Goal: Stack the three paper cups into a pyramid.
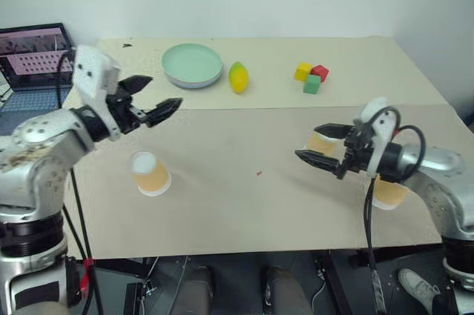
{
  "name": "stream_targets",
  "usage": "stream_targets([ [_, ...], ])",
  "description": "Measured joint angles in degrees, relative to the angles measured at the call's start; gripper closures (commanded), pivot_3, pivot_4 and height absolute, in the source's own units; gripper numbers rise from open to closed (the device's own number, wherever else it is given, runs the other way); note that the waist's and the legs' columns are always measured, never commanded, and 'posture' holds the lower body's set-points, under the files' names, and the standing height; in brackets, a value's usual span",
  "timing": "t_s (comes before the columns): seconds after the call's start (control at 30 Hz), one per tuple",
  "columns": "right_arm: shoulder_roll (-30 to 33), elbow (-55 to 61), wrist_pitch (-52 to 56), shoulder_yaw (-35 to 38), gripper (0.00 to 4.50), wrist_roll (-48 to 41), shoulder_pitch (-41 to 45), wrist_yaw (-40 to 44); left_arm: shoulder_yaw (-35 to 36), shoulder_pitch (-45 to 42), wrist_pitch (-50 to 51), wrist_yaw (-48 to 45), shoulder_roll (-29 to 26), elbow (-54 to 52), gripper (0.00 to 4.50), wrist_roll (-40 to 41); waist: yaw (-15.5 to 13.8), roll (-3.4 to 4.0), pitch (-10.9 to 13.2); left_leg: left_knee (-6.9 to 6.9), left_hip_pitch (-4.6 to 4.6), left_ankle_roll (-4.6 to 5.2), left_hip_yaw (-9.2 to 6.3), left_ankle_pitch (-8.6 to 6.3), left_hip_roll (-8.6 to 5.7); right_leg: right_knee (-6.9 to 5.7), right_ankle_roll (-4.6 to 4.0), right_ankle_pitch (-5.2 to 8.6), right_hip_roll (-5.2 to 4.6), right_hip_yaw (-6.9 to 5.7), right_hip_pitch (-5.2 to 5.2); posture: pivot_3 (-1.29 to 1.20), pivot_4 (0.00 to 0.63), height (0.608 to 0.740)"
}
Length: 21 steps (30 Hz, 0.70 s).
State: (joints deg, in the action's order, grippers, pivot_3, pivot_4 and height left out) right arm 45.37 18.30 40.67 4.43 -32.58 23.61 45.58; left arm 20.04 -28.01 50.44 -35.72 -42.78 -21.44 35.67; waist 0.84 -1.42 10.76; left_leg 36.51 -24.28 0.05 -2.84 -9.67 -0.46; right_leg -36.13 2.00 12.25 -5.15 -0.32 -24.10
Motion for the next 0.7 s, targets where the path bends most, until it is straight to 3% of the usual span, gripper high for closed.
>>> stream_targets([
  [0.2,-0.78,-5.13,-2.59,-2.82,0.0,2.58,3.68,2.94,4.6,11.86,3.28,2.17,0.39,-8.97,0.03,3.77,-0.26,-0.05,0.03,0.01,0.0,-0.02,0.06,-0.01,0.1,0.01,-0.03,-0.05,-0.02,0.1,-0.03,0.0,0.15,0.74],
  [0.3,-1.48,-6.5,-3.22,-4.31,0.0,3.3,5.77,4.53,5.91,13.58,3.58,4.17,1.12,-12.15,0.03,5.36,-0.56,-0.07,0.03,0.05,0.01,-0.02,0.06,-0.01,0.19,0.02,-0.08,-0.1,0.07,0.07,-0.02,0.0,0.15,0.74],
  [0.7,-2.67,-10.9,-4.91,-6.16,0.0,6.5,8.82,8.18,9.4,27.02,-2.58,6.75,1.26,-13.59,0.03,0.25,-0.19,-0.07,0.03,0.04,0.11,-0.05,0.37,-0.03,0.29,0.03,-0.18,-0.13,0.2,0.34,-0.08,0.0,0.15,0.74],
])
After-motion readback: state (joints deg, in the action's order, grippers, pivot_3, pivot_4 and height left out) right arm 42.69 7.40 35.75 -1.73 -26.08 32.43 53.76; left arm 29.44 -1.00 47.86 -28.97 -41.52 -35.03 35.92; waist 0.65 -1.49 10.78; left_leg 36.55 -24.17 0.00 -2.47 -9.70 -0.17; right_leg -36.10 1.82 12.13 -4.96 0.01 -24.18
